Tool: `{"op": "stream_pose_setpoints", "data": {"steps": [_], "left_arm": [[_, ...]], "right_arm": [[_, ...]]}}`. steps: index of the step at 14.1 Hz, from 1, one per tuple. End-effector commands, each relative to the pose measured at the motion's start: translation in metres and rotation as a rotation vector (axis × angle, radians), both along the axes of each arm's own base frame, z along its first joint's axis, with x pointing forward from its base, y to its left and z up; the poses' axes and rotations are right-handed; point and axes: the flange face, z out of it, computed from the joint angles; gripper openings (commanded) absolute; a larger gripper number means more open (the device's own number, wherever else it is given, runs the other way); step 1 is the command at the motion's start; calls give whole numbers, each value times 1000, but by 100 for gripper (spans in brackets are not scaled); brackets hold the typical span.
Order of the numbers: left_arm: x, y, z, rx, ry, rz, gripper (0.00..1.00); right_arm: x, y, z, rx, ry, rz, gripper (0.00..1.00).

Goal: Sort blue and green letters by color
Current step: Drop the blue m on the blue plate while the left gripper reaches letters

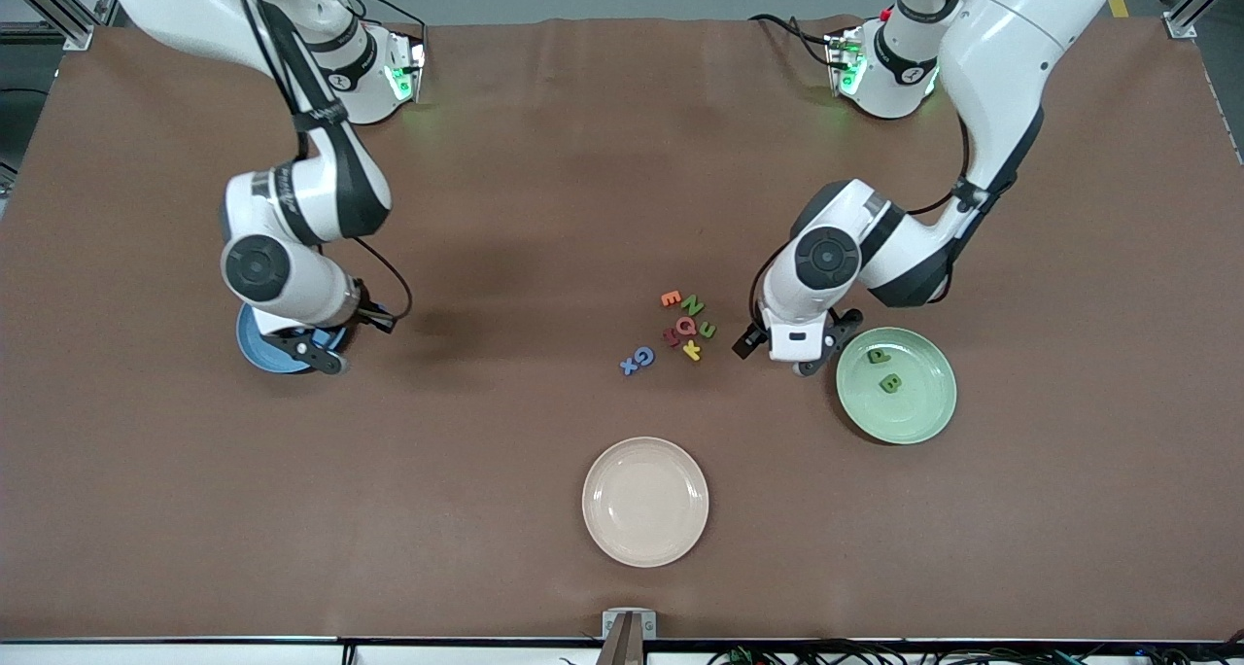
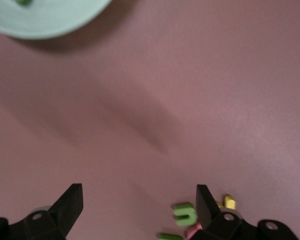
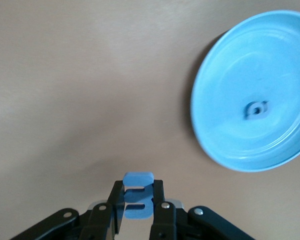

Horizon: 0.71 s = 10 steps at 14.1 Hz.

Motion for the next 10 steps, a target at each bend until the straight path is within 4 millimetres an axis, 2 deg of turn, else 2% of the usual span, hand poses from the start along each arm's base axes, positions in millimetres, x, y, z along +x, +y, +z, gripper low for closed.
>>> {"op": "stream_pose_setpoints", "data": {"steps": [1, 3, 6, 8, 10], "left_arm": [[1, -23, -5, -38, -22, 99, 99], [-1, -36, -14, -73, -34, 134, 99], [0, -46, -26, -112, -41, 141, 99], [-7, -56, -33, -118, -35, 150, 99], [-10, -55, -40, -111, -23, 156, 95]], "right_arm": [[-31, -44, -2, 32, -25, 69, 0], [-38, -75, -11, 48, -38, 96, 0], [-45, -115, -28, 64, -82, 140, 0], [-46, -129, -32, 65, -106, 150, 1], [-46, -129, -40, 66, -111, 151, 1]]}}
